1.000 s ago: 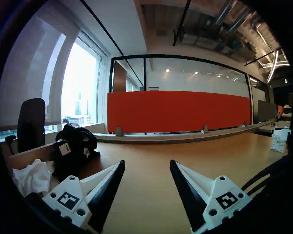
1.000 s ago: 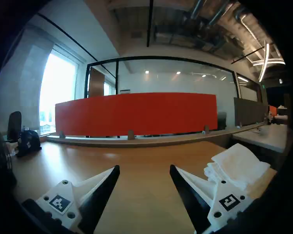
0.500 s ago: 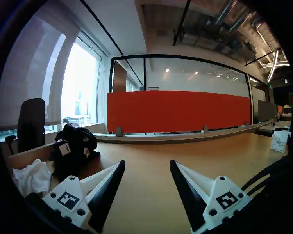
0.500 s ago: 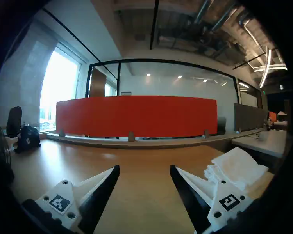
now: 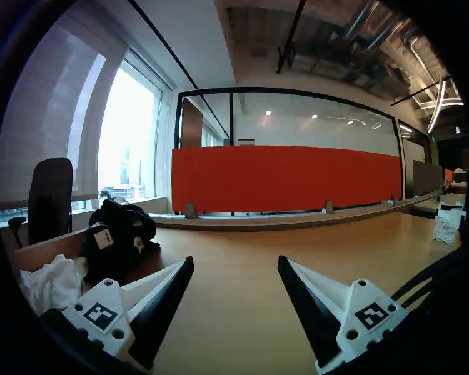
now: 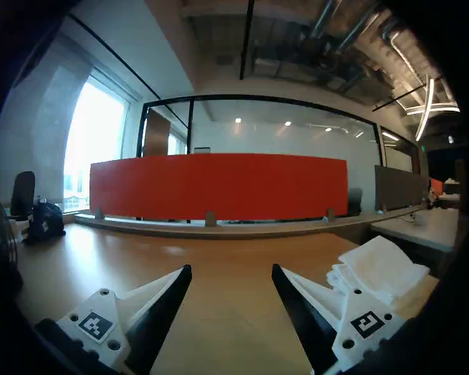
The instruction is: Fold towel
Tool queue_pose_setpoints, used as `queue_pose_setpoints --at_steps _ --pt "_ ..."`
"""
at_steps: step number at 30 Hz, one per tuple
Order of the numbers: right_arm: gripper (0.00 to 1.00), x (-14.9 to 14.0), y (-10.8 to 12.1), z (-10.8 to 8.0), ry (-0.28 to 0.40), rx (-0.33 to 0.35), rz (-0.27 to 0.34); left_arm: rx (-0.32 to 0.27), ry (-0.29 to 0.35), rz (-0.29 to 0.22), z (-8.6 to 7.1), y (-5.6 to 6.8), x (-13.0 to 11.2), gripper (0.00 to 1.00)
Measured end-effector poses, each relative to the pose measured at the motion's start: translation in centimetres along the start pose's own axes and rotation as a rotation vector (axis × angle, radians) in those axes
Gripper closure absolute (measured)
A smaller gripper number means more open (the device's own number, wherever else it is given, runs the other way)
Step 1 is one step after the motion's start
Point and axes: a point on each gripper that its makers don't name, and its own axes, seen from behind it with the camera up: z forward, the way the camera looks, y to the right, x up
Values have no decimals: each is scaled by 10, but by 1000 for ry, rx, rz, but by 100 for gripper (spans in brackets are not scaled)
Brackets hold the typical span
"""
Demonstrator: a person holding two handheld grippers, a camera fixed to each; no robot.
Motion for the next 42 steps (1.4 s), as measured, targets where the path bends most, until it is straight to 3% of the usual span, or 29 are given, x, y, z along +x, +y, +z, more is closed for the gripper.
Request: queue_pose_setpoints --at_steps 42 --pt "0 0 -2 -1 0 11 0 0 -2 0 -1 -1 5 0"
